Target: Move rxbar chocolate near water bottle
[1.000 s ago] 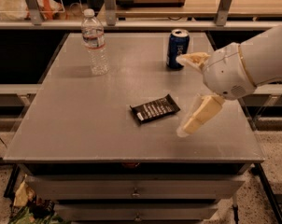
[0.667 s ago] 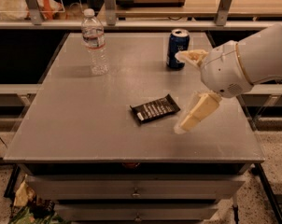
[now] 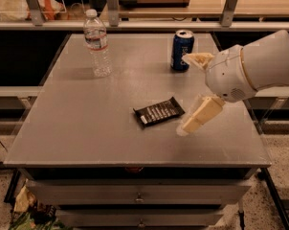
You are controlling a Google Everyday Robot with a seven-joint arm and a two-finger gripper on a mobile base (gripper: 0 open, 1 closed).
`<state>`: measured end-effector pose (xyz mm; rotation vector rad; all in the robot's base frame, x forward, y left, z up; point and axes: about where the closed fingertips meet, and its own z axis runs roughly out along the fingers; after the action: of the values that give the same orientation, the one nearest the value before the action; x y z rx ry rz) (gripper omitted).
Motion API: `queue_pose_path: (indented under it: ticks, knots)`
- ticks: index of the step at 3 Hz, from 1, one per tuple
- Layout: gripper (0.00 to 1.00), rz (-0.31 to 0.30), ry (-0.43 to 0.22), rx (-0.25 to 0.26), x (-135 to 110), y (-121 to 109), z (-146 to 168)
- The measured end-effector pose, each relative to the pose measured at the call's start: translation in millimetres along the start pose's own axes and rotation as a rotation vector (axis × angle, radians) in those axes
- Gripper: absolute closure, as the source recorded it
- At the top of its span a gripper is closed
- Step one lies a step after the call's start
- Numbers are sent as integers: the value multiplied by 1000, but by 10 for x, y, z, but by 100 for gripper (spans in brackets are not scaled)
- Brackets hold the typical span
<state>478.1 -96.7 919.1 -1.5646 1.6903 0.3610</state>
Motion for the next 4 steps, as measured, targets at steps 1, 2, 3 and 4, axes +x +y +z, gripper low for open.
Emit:
queue_pose_path:
  ticks: [1,2,3,4]
  knots:
    - [0,49,30,19,114,-152,73]
    - [0,84,59,-6,204,-269,168]
    - [0,102,65,-80,227,-341,283]
    - [0,120,33,-152,305,-310,458]
